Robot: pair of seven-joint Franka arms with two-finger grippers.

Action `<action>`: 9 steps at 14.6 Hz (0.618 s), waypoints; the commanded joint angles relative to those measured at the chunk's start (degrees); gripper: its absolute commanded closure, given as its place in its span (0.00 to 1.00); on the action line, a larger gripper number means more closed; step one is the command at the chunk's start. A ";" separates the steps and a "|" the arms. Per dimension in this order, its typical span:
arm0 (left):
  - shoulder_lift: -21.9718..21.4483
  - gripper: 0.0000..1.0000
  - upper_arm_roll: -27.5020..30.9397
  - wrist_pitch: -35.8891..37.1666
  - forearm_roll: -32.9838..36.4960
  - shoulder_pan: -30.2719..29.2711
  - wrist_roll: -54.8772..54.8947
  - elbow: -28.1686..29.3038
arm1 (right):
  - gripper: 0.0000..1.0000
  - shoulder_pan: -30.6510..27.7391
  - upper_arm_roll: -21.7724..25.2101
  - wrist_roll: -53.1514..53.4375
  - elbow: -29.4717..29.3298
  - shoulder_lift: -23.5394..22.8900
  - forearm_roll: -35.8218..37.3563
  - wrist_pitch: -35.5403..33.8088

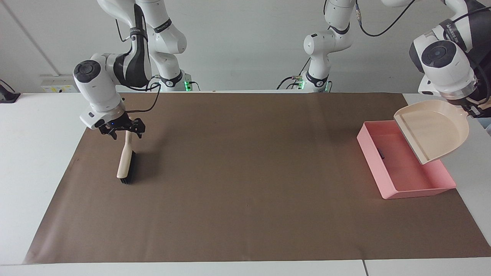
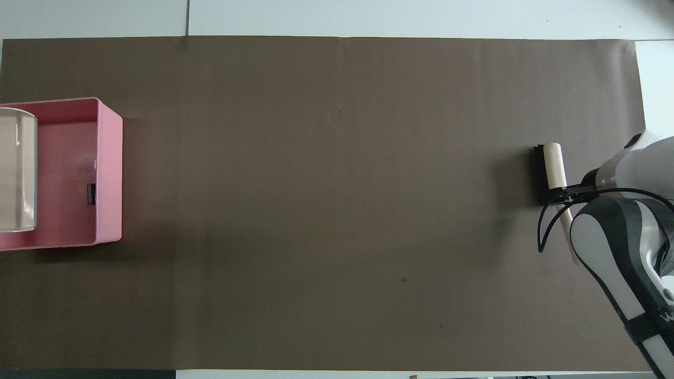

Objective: Clean e-waste and dump in bin

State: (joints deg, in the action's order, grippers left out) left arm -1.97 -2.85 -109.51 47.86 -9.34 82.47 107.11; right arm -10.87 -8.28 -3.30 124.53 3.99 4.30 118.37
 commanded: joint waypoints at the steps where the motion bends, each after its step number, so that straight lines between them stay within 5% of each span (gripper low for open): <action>1: -2.06 0.99 0.04 1.50 -8.18 5.10 -0.46 4.32 | 0.00 6.10 -0.42 10.12 -3.66 0.40 0.09 -3.93; 4: -3.31 0.99 -0.05 1.23 -14.17 10.46 -0.90 7.67 | 0.00 11.74 -0.42 18.05 -9.72 0.23 -0.87 -7.79; 9: -0.85 1.00 0.04 -3.16 -19.63 21.98 -15.22 14.34 | 0.00 10.27 0.10 18.42 -27.46 -0.30 -0.97 -21.92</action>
State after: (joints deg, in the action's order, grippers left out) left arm -2.61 -3.74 -109.88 30.04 9.56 71.38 117.77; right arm 1.27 -8.25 15.25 104.80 4.78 4.10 102.35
